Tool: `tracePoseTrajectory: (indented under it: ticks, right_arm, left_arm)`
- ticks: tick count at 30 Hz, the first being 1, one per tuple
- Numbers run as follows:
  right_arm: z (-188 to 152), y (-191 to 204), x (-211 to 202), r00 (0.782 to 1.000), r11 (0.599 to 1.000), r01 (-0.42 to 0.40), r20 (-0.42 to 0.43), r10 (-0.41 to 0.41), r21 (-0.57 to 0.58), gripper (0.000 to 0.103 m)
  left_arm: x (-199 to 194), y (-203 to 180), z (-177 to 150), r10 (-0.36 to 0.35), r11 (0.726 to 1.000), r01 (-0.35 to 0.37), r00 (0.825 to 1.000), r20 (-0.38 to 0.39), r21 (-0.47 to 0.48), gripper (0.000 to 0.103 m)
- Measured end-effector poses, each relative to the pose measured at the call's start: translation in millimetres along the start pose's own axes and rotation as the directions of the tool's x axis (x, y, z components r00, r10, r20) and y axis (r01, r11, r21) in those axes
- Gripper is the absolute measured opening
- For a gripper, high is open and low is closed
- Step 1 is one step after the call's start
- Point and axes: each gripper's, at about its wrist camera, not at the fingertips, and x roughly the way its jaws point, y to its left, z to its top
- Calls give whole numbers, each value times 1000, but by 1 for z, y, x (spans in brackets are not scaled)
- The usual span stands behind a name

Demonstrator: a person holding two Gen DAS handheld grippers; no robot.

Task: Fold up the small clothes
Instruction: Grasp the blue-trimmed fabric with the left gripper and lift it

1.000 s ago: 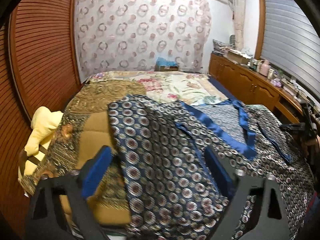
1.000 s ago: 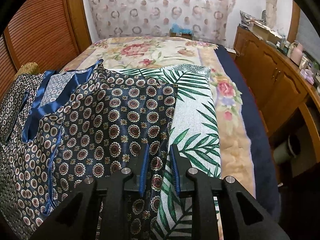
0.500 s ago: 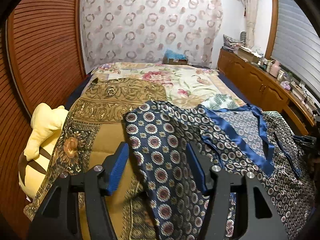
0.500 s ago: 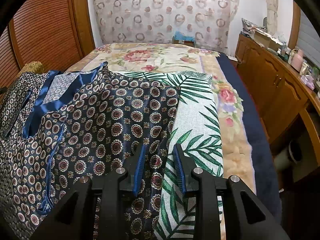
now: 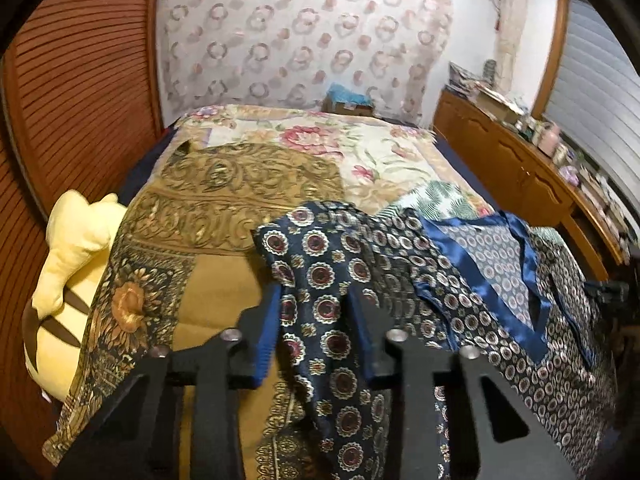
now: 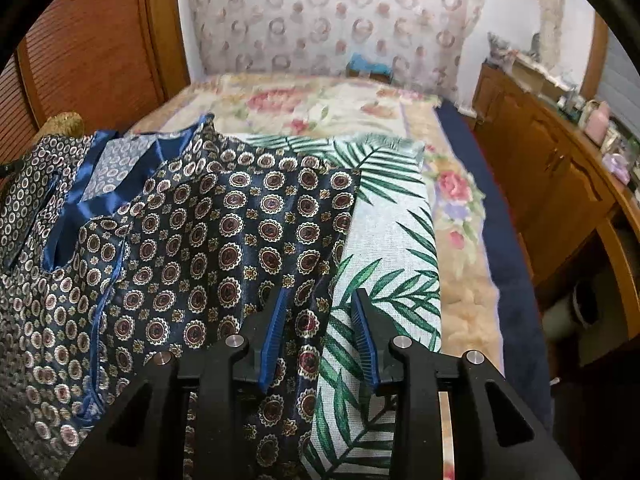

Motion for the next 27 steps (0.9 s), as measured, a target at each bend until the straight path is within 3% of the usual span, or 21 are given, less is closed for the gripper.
tracePoseTrajectory:
  ticks: [2,6,9,11,16,23,27]
  right_arm:
    - [10,-2,4,1000,1000,-10,-22,10,-1,35]
    - [28,1,15,1000,1000,-6,-31,5,-17,31]
    - [37,5,20,1000,1000,-11,-25,11,-27,22]
    - [40,13,22,999,999,-43,-14,43,-25,8]
    - [33,36,-3,994,996,-43,99,50,-72,2]
    - [5,48,-69,953,989,-114,271,137,-99,1]
    - [-19,57,-107,930,986,-108,336,146,-129,1]
  left_arm:
    - [-1,-3,1,-1,1000,1,1000,0,18,18]
    - [-6,-10,1,-17,999,17,1000,12,51,8]
    - [-12,-20,-2,-35,995,33,999,17,89,5]
    - [-17,-27,-5,-38,993,35,999,25,112,3]
    - [-47,-47,-18,-87,986,74,992,87,150,2]
    - [-99,-72,-42,-143,969,107,978,150,225,2]
    - [-126,-76,-54,-179,962,131,965,191,238,2]
